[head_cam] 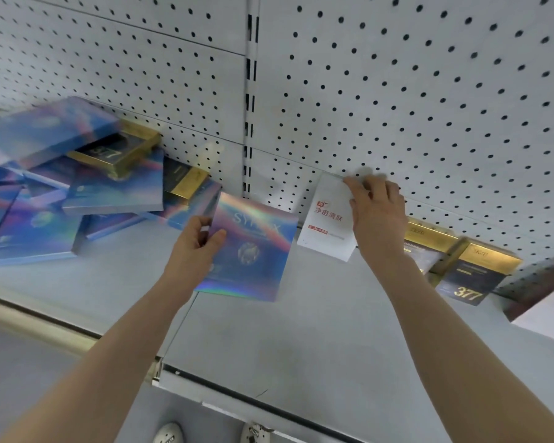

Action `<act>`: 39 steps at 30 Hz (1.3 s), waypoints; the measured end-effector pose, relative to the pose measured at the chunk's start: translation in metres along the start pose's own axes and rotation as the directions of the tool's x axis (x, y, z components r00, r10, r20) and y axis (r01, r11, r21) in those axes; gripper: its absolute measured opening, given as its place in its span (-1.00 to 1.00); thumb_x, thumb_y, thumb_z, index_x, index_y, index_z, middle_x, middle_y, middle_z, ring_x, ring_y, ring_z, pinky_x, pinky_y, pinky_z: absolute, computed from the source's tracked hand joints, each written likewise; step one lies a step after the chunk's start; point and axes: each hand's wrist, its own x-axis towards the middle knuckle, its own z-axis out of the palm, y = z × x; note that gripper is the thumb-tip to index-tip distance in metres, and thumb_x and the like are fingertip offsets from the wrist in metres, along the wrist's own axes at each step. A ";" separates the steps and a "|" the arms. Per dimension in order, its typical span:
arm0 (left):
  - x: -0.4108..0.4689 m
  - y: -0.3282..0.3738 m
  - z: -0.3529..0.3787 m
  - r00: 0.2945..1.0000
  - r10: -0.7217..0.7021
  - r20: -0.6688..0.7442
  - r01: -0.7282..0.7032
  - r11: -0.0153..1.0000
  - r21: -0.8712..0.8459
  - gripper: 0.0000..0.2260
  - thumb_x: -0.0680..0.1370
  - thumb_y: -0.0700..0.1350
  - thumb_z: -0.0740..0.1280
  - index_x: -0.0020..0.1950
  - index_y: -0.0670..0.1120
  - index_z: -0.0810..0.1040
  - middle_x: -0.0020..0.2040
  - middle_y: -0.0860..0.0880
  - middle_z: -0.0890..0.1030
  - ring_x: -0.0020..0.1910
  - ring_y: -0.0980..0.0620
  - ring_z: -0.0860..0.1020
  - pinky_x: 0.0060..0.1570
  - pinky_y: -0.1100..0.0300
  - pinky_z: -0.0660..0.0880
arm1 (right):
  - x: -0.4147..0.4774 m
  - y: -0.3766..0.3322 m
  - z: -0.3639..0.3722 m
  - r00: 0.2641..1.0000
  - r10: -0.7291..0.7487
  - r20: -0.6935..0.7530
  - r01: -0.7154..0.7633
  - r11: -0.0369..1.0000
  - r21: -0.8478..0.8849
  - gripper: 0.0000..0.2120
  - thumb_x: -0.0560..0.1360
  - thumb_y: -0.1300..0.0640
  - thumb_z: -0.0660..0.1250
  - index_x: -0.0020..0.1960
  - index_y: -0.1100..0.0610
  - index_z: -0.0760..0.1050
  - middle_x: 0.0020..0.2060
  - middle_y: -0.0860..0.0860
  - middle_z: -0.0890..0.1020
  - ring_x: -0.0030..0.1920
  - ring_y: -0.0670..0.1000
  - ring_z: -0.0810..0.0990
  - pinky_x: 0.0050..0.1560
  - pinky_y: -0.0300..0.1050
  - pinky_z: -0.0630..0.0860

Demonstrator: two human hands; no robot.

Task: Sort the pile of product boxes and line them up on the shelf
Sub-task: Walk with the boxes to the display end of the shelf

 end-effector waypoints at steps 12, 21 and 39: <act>-0.029 -0.013 0.008 0.954 -0.062 0.294 0.058 0.998 0.024 -0.73 0.46 0.07 0.32 0.13 0.05 0.51 0.02 -0.15 0.64 0.05 -0.21 0.60 0.08 -0.21 0.50 | -0.051 -0.079 -0.051 0.754 -0.134 0.643 -0.285 0.816 0.504 -0.75 0.52 -0.10 0.34 0.16 -0.05 0.50 -0.05 -0.06 0.60 -0.05 -0.01 0.54 -0.02 -0.08 0.47; 0.025 -0.037 0.017 0.905 0.309 0.293 -0.416 0.493 0.764 -0.50 0.57 0.07 0.28 0.44 -0.15 0.33 0.38 -0.22 0.40 0.37 -0.19 0.34 0.35 0.05 0.22 | -0.083 -0.063 -0.098 0.760 0.245 0.602 -0.525 0.777 0.347 -0.81 0.56 -0.05 0.29 0.10 0.01 0.51 -0.15 -0.02 0.59 -0.14 0.05 0.51 -0.21 -0.13 0.36; 0.014 -0.024 0.005 0.964 0.009 0.267 -0.087 0.955 0.282 -0.77 0.54 -0.13 0.33 0.20 -0.05 0.54 0.04 -0.03 0.64 0.00 -0.09 0.61 0.09 -0.09 0.55 | -0.130 -0.069 -0.150 0.746 0.537 0.393 -0.606 0.793 0.067 -0.83 0.57 0.00 0.27 0.13 0.01 0.49 -0.08 0.03 0.63 -0.17 0.09 0.52 -0.15 -0.07 0.47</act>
